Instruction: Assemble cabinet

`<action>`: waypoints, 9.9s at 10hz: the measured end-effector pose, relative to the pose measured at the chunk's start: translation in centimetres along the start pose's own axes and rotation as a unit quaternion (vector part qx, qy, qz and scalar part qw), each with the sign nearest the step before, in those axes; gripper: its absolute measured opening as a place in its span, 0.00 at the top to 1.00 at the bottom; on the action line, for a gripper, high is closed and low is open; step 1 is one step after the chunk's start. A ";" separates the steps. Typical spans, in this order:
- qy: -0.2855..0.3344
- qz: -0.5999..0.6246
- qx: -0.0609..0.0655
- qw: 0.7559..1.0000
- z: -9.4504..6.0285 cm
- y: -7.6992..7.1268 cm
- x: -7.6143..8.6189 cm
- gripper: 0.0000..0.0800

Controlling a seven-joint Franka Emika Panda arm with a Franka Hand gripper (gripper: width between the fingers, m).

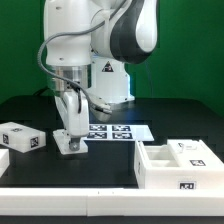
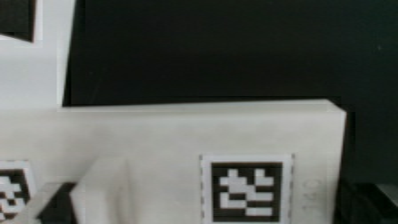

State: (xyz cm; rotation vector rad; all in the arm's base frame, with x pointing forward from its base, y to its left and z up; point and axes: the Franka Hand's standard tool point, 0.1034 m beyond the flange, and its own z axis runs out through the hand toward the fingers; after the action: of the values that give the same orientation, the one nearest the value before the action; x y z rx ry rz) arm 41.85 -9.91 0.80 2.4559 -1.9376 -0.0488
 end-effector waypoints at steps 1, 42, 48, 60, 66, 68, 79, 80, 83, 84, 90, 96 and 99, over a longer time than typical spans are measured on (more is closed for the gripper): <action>0.000 0.000 0.000 1.000 0.0 0.0 0.0 0.20; -0.026 0.094 0.051 0.994 -5.6 -6.6 -14.2 0.92; -0.022 0.100 0.055 0.993 -5.7 -7.8 -13.1 0.92; -0.010 0.061 0.053 0.997 -5.0 -10.2 -11.3 0.92; 0.001 0.092 0.076 0.993 -5.4 -15.7 -11.1 0.92; 0.005 0.094 0.082 0.992 -5.5 -16.5 -10.9 0.92; -0.003 0.112 0.083 0.990 -5.8 -19.7 -10.6 0.92; 0.000 0.108 0.081 0.991 -5.7 -19.7 -10.5 0.92; 0.000 0.109 0.083 0.991 -5.8 -19.8 -10.4 0.83; -0.001 0.111 0.088 0.990 -6.5 -20.1 -10.2 0.61; -0.016 0.118 0.095 0.988 -8.1 -19.4 -11.2 0.03; 0.014 -0.120 0.097 0.988 -8.7 -18.1 -13.0 0.00; 0.027 -0.214 0.093 0.972 -8.7 -18.0 -12.4 0.00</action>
Offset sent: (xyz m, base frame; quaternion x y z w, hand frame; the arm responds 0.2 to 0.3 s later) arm 0.0000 0.0000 0.0000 0.0000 0.0000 0.0000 1.0000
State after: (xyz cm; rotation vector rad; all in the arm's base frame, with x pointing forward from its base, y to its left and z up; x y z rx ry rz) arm 56.79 6.30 9.17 2.9160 -1.4174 0.2007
